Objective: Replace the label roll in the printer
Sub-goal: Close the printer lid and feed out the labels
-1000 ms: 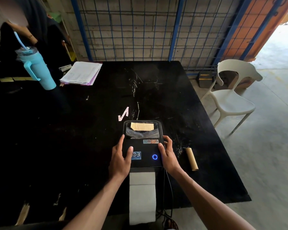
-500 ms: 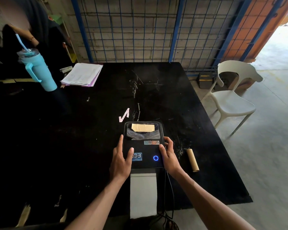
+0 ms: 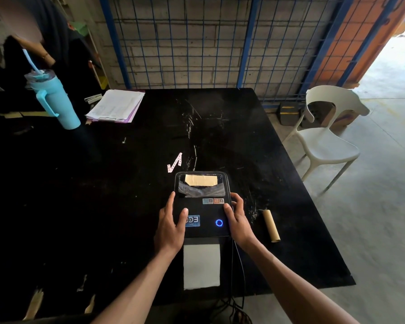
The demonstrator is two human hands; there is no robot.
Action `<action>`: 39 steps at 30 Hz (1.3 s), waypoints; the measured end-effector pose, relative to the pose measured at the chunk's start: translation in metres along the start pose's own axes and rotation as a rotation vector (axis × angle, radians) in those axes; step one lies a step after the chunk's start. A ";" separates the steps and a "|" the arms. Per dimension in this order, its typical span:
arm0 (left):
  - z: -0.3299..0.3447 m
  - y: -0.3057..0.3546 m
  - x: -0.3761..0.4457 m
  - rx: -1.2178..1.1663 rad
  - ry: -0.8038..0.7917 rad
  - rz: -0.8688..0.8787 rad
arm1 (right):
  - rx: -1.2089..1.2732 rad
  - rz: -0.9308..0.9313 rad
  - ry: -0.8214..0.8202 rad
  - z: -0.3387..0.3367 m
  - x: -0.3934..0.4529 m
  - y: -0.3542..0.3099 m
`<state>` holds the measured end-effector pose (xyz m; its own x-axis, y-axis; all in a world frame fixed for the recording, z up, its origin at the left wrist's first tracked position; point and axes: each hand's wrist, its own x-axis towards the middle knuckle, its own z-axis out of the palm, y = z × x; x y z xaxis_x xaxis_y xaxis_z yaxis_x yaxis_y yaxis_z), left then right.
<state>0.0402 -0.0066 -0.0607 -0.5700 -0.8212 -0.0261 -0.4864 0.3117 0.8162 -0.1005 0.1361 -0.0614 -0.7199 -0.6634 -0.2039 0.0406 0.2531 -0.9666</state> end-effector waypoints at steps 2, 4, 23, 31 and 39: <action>0.000 0.000 0.000 -0.002 -0.002 0.001 | 0.001 -0.004 0.001 0.000 0.000 0.001; 0.000 0.000 0.000 -0.004 -0.005 0.004 | 0.001 -0.011 0.004 0.000 0.001 0.002; -0.001 0.000 0.000 -0.032 -0.013 -0.011 | 0.025 -0.002 0.003 0.001 0.000 -0.001; 0.000 -0.001 0.000 -0.055 -0.012 -0.019 | 0.002 -0.012 0.021 0.001 -0.001 -0.001; 0.000 -0.001 0.000 -0.060 -0.016 -0.034 | -0.028 -0.016 0.037 0.000 0.000 0.001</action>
<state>0.0410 -0.0072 -0.0618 -0.5645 -0.8230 -0.0635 -0.4657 0.2540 0.8477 -0.1003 0.1360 -0.0627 -0.7451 -0.6415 -0.1825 0.0101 0.2627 -0.9648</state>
